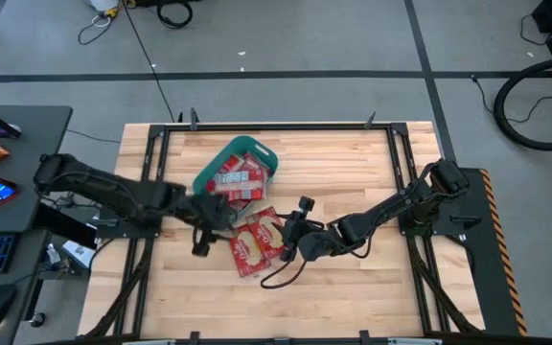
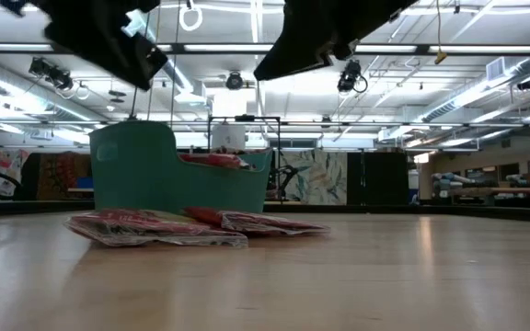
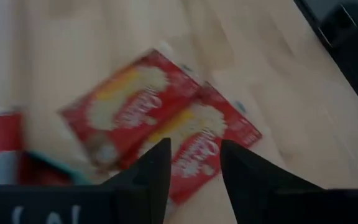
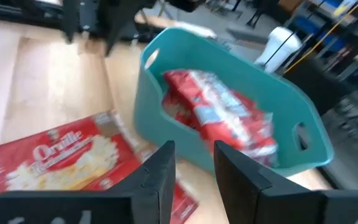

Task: Sort popcorn bags into baskets
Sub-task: Put the red popcorn bag into the blue bin

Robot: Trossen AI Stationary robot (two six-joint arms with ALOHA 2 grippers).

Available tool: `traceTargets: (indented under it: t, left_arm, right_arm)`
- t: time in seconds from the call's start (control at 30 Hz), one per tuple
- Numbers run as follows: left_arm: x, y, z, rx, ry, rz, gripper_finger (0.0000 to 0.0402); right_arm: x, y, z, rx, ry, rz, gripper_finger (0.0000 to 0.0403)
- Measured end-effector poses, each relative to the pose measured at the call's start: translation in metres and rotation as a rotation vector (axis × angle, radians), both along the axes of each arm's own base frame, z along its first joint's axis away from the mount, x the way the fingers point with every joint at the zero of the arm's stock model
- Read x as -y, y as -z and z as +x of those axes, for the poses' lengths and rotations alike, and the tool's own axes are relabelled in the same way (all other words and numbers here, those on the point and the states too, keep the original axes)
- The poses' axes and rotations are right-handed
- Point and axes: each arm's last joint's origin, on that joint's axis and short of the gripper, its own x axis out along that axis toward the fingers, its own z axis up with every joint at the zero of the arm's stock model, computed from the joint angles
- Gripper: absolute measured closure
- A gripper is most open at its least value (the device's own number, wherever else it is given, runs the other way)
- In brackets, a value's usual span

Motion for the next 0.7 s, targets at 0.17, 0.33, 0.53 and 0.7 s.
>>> traceTargets:
  t: [0.17, 0.33, 0.53, 0.7]
  left_arm:
    - [0.020, 0.019, 0.001, -0.066, -0.034, -0.047, 0.0260]
    - [0.044, 0.038, 0.004, -0.145, 0.020, -0.013, 0.0260]
    - [0.065, 0.056, 0.001, -0.207, 0.099, 0.072, 0.0260]
    - [0.069, 0.056, -0.005, -0.242, 0.086, 0.065, 0.0260]
  right_arm:
    - [0.008, 0.007, 0.002, -0.025, -0.017, 0.121, 0.0288]
    - [0.029, 0.031, 0.021, -0.044, 0.015, 0.128, 0.0288]
    - [0.065, 0.042, 0.050, -0.073, 0.013, 0.140, 0.0288]
    - [0.101, 0.046, 0.070, -0.117, 0.017, 0.121, 0.0288]
